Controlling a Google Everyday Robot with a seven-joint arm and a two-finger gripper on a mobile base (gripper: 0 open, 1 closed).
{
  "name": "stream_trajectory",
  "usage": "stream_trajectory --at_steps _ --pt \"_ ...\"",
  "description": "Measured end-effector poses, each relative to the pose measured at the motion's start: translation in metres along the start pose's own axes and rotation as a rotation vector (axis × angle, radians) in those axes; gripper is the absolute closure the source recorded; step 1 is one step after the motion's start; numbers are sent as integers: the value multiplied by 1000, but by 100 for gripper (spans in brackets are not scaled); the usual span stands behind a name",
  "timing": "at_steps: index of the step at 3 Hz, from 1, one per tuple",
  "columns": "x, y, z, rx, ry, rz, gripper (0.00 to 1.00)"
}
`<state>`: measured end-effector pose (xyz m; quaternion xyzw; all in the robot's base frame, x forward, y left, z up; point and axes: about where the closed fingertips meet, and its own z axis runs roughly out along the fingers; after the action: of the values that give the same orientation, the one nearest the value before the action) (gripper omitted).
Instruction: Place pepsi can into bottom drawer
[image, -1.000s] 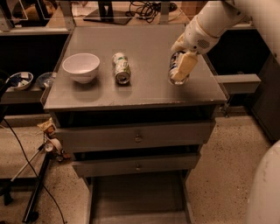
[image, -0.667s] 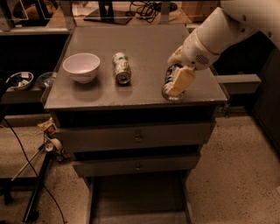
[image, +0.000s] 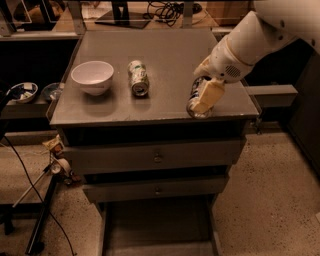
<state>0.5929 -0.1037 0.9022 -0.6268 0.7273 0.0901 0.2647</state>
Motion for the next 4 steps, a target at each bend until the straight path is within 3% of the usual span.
stream_trajectory --at_steps 2,3,4 --pt "-2 58 -21 12 -15 89 100" --pt "0 90 -29 -12 -22 143 100" --pt "1 93 -26 -17 -25 148 100"
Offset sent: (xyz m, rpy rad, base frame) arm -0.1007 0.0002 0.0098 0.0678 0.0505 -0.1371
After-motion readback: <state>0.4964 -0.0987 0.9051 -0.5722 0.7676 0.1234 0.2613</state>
